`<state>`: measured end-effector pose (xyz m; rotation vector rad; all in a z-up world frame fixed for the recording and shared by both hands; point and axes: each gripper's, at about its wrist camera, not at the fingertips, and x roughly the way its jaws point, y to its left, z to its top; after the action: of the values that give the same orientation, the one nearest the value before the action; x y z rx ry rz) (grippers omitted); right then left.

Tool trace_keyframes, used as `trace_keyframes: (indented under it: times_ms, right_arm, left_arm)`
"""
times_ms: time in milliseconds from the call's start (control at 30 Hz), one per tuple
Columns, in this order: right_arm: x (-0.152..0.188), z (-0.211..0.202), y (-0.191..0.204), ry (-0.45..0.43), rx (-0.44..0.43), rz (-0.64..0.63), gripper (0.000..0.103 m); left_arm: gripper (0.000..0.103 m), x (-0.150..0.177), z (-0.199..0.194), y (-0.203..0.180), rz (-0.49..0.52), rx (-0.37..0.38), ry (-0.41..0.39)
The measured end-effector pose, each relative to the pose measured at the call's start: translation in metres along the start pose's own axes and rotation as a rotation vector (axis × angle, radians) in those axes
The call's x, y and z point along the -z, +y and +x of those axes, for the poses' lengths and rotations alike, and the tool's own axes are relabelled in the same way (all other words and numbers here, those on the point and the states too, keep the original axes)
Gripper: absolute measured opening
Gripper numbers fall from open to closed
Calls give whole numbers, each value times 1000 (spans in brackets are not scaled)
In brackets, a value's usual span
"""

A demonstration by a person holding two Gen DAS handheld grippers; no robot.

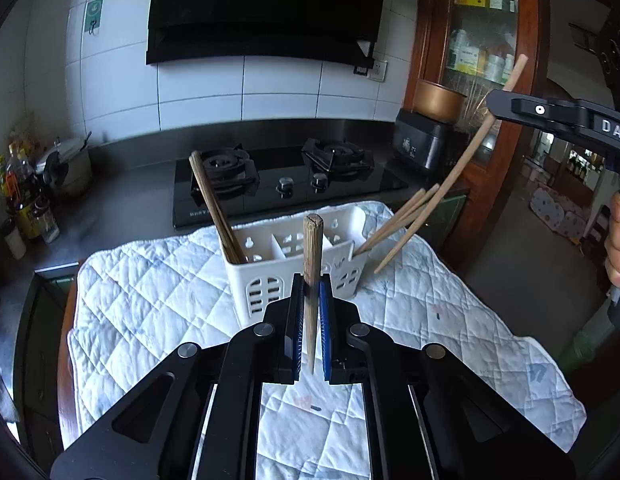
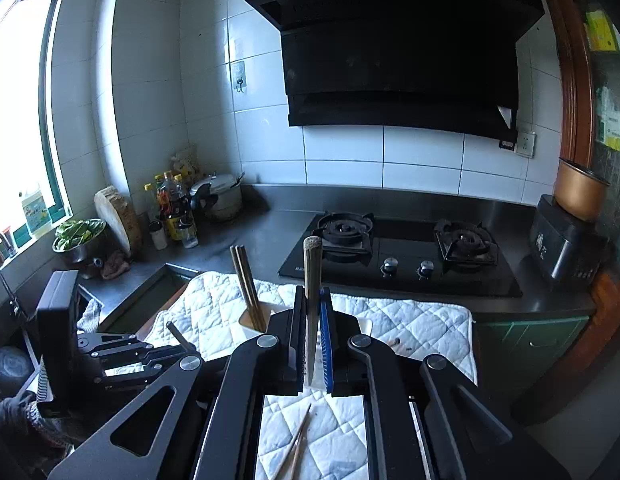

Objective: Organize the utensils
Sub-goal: 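Carry the left gripper's chopstick into the holder while the right gripper inserts its own, then open the left gripper to drop its chopstick while the right gripper opens too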

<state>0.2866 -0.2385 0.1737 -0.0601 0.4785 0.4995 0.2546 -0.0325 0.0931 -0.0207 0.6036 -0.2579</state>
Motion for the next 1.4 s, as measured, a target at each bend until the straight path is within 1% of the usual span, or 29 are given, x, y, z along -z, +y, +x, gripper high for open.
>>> trace_keyframes:
  times_ms: [67, 167, 233, 300, 433, 500, 633, 767, 967, 1233, 1300, 1333, 1400]
  right_arm:
    - [-10, 8, -3, -5, 13, 15, 7]
    - [-20, 18, -3, -19, 62, 5, 7]
    - [-24, 25, -5, -26, 74, 11, 7]
    - [-25, 35, -5, -24, 109, -3, 7]
    - [-19, 62, -7, 29, 143, -21, 7]
    - [-12, 74, -10, 48, 144, -19, 7]
    - [1, 91, -17, 82, 139, -7, 7]
    - [12, 102, -19, 113, 138, -19, 7]
    - [25, 112, -20, 145, 143, -14, 7]
    - [35, 117, -23, 170, 145, -5, 7]
    - [36, 116, -25, 167, 144, 1, 7]
    - [36, 115, -25, 162, 145, 4, 7]
    - [34, 111, -26, 151, 145, 11, 8]
  left_arm:
    - [6, -14, -9, 2, 13, -13, -28]
    - [6, -38, -23, 4, 25, -28, -85]
    - [6, -55, -32, 6, 25, -36, -127]
    - [6, -70, -37, 7, 25, -40, -166]
    - [6, -90, -34, 10, 12, -49, -213]
    - [6, -94, -26, 10, 16, -81, -232]
    - [6, -95, -2, 18, -11, -104, -216]
    - [6, -89, 18, 31, -42, -123, -170]
    - [6, -74, 44, 51, -82, -131, -106]
    - [6, -59, 60, 57, -90, -109, -63]
    - [7, -59, 62, 56, -84, -111, -61]
    - [9, -58, 61, 55, -83, -113, -65]
    - [9, -57, 60, 54, -80, -110, -66]
